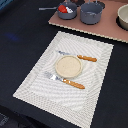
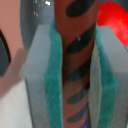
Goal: Place the fish, sausage, and tomato into the frying pan.
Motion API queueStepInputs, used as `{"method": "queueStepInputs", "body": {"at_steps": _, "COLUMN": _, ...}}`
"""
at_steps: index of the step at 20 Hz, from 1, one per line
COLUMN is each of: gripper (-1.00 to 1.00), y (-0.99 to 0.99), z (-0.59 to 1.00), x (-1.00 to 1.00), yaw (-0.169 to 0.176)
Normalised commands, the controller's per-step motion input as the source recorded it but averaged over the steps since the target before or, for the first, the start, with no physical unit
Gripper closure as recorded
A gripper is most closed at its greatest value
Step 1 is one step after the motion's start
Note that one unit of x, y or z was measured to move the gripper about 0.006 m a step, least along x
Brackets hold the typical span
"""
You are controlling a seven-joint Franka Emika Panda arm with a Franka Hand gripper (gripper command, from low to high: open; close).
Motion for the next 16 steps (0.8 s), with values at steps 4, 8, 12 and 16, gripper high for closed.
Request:
{"method": "queueStepInputs", "body": {"at_steps": 4, "gripper": -1.00, "y": 0.17, "z": -0.14, "x": 0.21, "yaw": -0.045}}
{"method": "queueStepInputs", "body": {"at_steps": 8, "gripper": -1.00, "y": 0.07, "z": 0.11, "x": 0.10, "yaw": -0.009}}
{"method": "queueStepInputs", "body": {"at_steps": 12, "gripper": -1.00, "y": 0.02, "z": 0.30, "x": 0.01, "yaw": 0.000}}
{"method": "queueStepInputs", "body": {"at_steps": 16, "gripper": -1.00, "y": 0.07, "z": 0.96, "x": 0.09, "yaw": -0.006}}
